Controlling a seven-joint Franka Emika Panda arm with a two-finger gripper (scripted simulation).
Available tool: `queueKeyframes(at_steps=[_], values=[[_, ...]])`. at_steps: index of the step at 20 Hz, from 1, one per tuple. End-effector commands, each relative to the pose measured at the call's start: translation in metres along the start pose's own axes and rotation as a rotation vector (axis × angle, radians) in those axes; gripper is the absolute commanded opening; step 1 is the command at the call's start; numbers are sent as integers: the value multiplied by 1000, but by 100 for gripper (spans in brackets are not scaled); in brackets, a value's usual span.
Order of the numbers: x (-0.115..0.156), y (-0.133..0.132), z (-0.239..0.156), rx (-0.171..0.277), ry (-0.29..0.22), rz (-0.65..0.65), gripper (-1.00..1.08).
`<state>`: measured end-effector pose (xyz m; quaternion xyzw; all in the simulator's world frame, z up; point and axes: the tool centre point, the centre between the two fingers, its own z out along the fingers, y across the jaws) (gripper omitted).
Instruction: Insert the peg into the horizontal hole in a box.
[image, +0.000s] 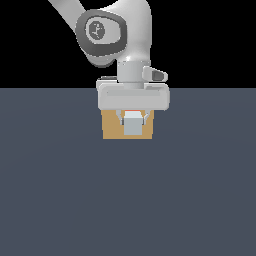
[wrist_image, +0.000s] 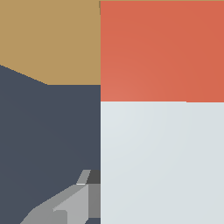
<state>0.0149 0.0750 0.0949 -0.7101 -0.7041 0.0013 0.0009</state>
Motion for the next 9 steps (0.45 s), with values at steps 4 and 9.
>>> queueKeyframes(at_steps=[4,9], values=[[30,2,-3,-6,1,1,-100],[35,4,-3,-6,1,1,-100]])
